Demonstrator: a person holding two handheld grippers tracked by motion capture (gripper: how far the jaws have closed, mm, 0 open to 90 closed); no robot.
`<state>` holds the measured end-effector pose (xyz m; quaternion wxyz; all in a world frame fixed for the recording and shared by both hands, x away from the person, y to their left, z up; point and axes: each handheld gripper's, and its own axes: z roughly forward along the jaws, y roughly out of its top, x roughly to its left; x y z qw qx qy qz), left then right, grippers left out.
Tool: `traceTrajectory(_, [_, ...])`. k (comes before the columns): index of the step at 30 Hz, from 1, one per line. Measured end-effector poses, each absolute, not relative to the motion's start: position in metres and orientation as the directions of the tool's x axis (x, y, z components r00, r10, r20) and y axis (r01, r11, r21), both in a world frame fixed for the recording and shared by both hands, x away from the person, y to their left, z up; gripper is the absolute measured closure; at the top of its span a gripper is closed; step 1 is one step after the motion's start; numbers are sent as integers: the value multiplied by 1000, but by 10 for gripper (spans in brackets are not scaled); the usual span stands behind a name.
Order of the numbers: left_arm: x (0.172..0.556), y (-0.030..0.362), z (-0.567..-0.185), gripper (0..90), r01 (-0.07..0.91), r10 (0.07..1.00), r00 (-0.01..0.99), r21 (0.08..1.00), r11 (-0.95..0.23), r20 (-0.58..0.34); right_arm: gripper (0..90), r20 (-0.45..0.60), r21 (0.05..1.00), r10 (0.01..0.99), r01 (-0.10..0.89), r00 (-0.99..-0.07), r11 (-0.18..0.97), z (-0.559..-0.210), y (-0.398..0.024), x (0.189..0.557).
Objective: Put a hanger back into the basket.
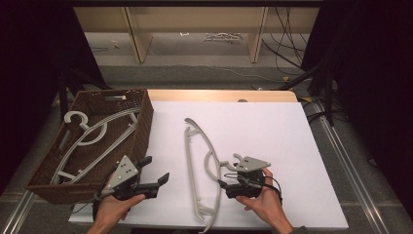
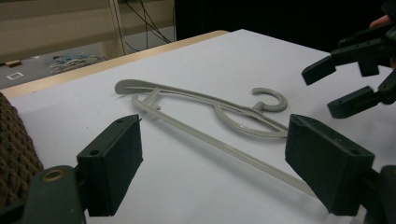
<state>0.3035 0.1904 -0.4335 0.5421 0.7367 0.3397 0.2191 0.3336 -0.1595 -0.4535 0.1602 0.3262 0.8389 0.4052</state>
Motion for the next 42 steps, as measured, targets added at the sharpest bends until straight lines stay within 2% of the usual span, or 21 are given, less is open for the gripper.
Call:
traceTrajectory(17, [303,189,-434,189,261,730,682,946,-191,-41,270,3,705,703,500,-711,503,-469,-140,359])
traceTrajectory(22, [303,187,-434,193,260,725,688,945,-198,-38,327,15,708,722,518,-691,480,-474,-137,365])
traceTrajectory(30, [303,188,-434,199,254,719,695,945,-205,-31,431,69,662,740,586,-669,468,-480,-135,377])
traceTrajectory(33, [303,187,-434,200,259,720,693,945,-201,-36,475,36,671,738,563,-674,482,-482,-134,381])
traceTrajectory(34, [303,187,-434,200,257,718,696,944,-206,-33,487,72,666,752,593,-655,453,-482,-133,381])
traceTrajectory(42, [303,186,-435,203,263,710,703,943,-204,-42,542,47,637,743,593,-668,493,-483,-127,388])
